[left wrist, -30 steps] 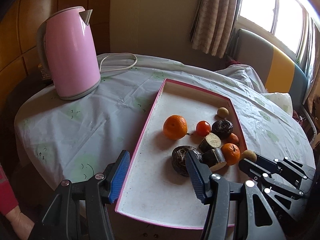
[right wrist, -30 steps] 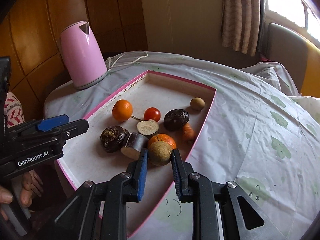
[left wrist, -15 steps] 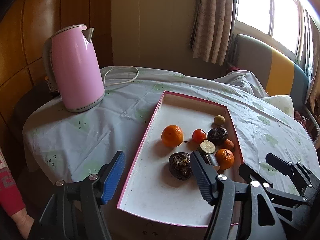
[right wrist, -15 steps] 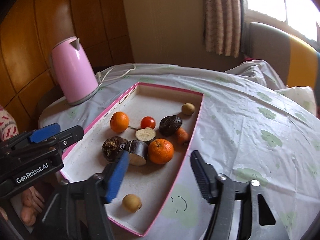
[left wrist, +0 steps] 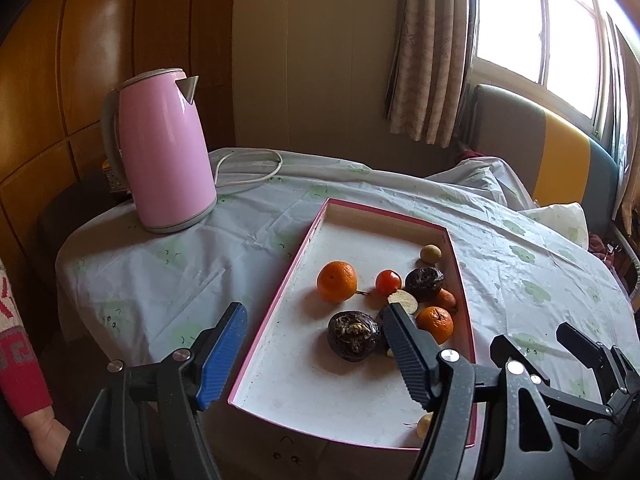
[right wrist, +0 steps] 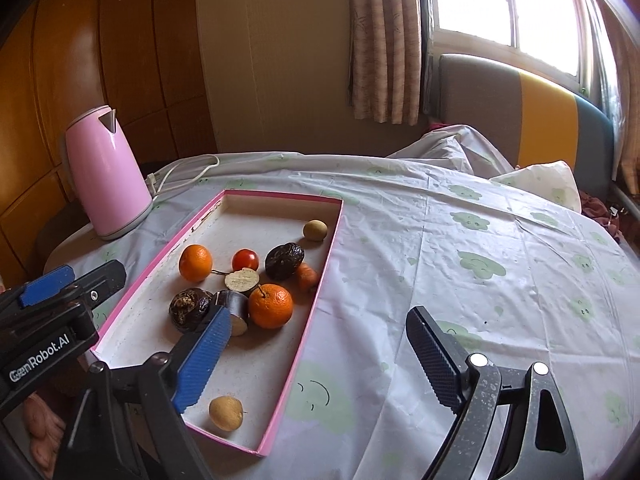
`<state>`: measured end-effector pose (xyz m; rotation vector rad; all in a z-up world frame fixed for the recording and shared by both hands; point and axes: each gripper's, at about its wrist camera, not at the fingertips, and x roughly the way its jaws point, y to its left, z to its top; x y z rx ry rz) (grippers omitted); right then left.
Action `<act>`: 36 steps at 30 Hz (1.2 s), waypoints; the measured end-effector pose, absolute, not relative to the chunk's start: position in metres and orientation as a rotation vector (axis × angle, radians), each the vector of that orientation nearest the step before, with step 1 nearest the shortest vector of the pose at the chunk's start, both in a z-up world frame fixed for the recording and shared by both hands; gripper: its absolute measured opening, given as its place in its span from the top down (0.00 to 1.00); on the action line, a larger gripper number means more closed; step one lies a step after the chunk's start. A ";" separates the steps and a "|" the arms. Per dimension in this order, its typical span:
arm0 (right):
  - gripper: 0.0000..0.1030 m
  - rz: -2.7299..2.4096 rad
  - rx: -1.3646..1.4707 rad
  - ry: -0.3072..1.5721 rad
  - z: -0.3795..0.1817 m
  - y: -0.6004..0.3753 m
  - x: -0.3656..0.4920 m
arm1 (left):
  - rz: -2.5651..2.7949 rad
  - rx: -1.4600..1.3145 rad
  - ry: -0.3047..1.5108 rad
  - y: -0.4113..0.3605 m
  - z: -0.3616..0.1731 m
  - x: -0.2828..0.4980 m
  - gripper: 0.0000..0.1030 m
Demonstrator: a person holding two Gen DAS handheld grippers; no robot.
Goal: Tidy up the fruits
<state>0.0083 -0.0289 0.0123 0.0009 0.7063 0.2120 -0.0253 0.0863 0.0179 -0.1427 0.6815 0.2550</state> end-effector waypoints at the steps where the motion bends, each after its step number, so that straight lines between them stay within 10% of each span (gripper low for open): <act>1: 0.13 0.212 -0.001 0.704 0.012 -0.029 0.007 | 0.258 -0.137 0.678 0.085 0.018 -0.026 0.30; 29: 0.13 0.220 -0.017 0.704 0.010 -0.025 0.002 | 0.246 -0.124 0.674 0.083 0.019 -0.029 0.31; 36: 0.13 0.223 -0.019 0.712 0.007 -0.026 0.003 | 0.230 -0.086 0.626 0.079 0.023 -0.032 0.49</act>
